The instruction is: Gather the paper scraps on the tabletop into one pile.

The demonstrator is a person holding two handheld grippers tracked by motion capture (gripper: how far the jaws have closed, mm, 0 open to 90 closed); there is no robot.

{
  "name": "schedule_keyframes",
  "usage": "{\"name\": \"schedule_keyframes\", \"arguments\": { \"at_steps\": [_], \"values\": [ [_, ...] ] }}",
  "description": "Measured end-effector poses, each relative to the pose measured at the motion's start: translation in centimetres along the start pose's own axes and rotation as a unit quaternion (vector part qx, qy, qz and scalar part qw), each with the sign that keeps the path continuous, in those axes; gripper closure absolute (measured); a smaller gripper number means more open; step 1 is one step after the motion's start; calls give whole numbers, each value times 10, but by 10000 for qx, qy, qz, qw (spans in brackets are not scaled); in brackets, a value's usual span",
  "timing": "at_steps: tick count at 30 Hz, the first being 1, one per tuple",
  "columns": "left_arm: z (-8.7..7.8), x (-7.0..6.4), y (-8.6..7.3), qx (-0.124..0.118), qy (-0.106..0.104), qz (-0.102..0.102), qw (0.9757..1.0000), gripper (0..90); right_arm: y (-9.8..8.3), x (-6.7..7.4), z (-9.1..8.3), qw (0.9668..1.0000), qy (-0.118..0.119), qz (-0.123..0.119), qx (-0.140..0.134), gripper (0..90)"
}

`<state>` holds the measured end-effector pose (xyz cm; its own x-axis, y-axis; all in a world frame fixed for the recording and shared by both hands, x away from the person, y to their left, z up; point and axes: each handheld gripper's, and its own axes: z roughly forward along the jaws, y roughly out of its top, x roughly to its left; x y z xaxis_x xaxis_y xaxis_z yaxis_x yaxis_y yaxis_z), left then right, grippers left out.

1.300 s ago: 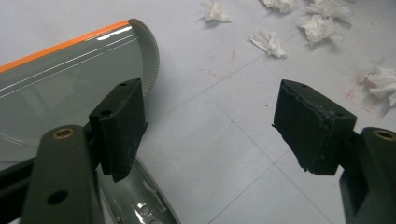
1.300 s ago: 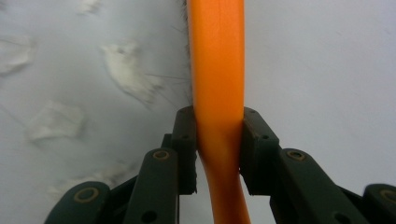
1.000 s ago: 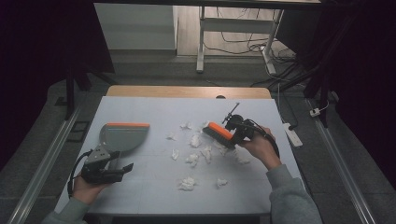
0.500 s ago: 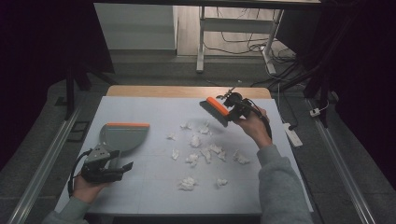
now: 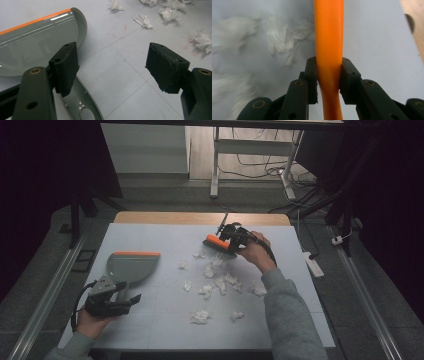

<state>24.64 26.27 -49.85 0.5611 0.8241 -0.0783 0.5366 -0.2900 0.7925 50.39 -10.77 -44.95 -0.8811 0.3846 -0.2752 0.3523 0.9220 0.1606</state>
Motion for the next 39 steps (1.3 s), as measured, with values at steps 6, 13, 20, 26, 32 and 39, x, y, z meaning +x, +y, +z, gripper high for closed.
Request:
{"name": "schedule_keyframes", "arguments": {
  "at_steps": [6, 13, 20, 26, 32, 39],
  "values": [
    [0, 0, -1, 10, 32, -11, 10000, 271, -20, 30, -14, 9980, 557, -183, -232, 705],
    [0, 0, -1, -9, 18, -15, 10000, 272, -25, 26, -38, 9945, 668, 80, -799, 704],
    [0, 1, -1, -15, 6, -27, 10000, 272, 10, 3, -32, 9933, 361, 300, -1059, 704],
    [0, 3, -2, -43, -29, -70, 10000, 274, 42, -5, -5, 9961, 123, 119, -865, 704],
    [0, 3, -3, -52, -63, -49, 10000, 280, 52, 6, 8, 9969, 477, -187, -604, 705],
    [-2, 3, -4, -70, -50, -79, 9999, 280, 49, 44, -4, 9940, 573, -887, -285, 706]
  ]
}}
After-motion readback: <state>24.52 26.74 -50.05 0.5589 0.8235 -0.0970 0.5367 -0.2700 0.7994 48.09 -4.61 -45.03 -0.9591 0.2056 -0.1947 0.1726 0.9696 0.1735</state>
